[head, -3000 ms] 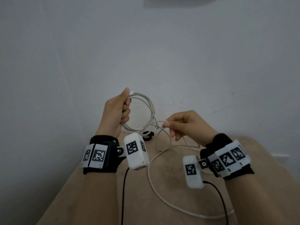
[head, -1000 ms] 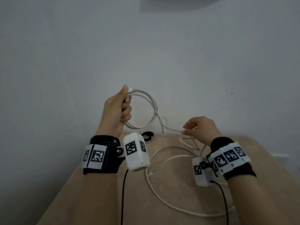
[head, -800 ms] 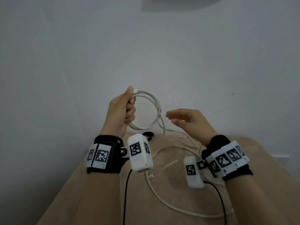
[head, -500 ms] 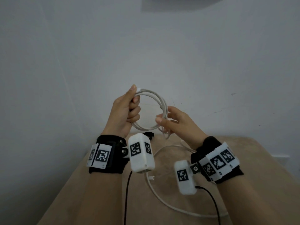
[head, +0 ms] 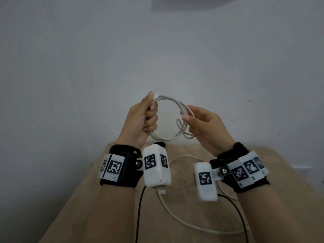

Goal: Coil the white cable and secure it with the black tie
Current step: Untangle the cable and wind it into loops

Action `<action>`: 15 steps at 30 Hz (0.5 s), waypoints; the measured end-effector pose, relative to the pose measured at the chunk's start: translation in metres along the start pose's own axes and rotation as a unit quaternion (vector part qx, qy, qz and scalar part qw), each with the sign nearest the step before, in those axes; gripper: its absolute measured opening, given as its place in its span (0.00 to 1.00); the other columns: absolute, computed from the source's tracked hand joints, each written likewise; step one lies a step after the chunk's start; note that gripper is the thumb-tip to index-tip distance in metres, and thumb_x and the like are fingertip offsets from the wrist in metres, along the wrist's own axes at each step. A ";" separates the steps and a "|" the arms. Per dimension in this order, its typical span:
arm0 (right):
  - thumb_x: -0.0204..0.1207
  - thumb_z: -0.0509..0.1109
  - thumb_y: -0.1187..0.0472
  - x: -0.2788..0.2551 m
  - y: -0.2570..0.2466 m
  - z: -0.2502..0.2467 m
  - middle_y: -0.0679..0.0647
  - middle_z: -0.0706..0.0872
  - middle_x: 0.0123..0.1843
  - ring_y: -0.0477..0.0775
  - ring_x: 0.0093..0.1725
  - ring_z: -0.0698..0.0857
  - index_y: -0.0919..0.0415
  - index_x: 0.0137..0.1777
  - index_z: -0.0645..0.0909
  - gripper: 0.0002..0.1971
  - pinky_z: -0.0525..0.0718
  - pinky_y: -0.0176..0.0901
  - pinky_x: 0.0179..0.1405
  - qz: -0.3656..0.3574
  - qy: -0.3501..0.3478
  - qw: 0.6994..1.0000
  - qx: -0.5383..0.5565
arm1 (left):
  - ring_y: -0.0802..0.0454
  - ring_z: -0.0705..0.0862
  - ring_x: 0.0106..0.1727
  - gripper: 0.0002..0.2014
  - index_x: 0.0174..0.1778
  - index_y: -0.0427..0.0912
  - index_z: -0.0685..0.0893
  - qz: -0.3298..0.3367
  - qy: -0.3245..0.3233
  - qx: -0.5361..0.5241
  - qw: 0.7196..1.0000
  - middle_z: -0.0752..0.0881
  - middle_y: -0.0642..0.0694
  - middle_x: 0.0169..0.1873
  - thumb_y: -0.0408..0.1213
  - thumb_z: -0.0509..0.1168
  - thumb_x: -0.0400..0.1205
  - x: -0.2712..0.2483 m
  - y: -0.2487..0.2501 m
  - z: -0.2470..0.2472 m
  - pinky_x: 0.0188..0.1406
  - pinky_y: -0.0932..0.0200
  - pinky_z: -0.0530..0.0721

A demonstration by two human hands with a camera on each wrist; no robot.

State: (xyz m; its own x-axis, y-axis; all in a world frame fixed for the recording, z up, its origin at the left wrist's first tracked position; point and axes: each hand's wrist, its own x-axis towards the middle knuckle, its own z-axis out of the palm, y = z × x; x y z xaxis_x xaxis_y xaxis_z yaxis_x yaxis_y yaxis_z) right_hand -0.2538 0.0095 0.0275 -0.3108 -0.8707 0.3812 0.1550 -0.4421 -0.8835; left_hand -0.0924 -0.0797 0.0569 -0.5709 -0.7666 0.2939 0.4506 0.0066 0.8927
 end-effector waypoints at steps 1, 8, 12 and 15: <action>0.65 0.75 0.61 0.000 0.002 0.002 0.57 0.84 0.44 0.41 0.30 0.78 0.62 0.54 0.86 0.16 0.73 0.29 0.26 0.003 -0.001 1.000 -0.004 | 0.63 0.55 0.14 0.20 0.29 0.45 0.69 -0.002 -0.005 -0.003 1.000 0.61 0.55 0.19 0.49 0.57 0.86 0.000 0.000 0.003 0.11 0.69 0.53; 0.83 0.61 0.66 0.001 0.004 0.000 0.51 0.81 0.30 0.44 0.25 0.66 0.66 0.48 0.85 0.10 0.62 0.34 0.26 -0.009 -0.014 0.999 -0.032 | 0.63 0.56 0.13 0.20 0.29 0.45 0.68 -0.009 -0.024 -0.028 0.999 0.62 0.56 0.17 0.47 0.54 0.87 0.001 -0.003 0.005 0.10 0.70 0.54; 0.83 0.61 0.67 0.000 0.002 0.001 0.52 0.77 0.29 0.41 0.23 0.68 0.66 0.45 0.84 0.11 0.65 0.30 0.23 -0.035 -0.002 0.996 -0.079 | 0.62 0.59 0.13 0.20 0.30 0.43 0.69 -0.048 -0.062 -0.049 0.996 0.63 0.55 0.16 0.45 0.51 0.87 0.002 -0.004 0.000 0.13 0.69 0.59; 0.82 0.63 0.66 0.001 0.003 -0.004 0.52 0.77 0.29 0.41 0.24 0.72 0.65 0.44 0.86 0.11 0.70 0.29 0.24 -0.028 0.009 0.988 -0.150 | 0.57 0.65 0.16 0.17 0.32 0.40 0.72 -0.092 -0.066 -0.001 0.994 0.65 0.53 0.16 0.41 0.49 0.85 -0.001 -0.005 -0.007 0.18 0.65 0.68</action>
State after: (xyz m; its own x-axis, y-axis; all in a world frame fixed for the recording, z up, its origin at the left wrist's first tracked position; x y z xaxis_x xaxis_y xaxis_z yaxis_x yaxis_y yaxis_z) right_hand -0.2571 0.0082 0.0236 -0.3282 -0.8418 0.4285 -0.1462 -0.4029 -0.9035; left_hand -0.0892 -0.0838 0.0500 -0.7291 -0.6634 0.1687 0.3312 -0.1263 0.9351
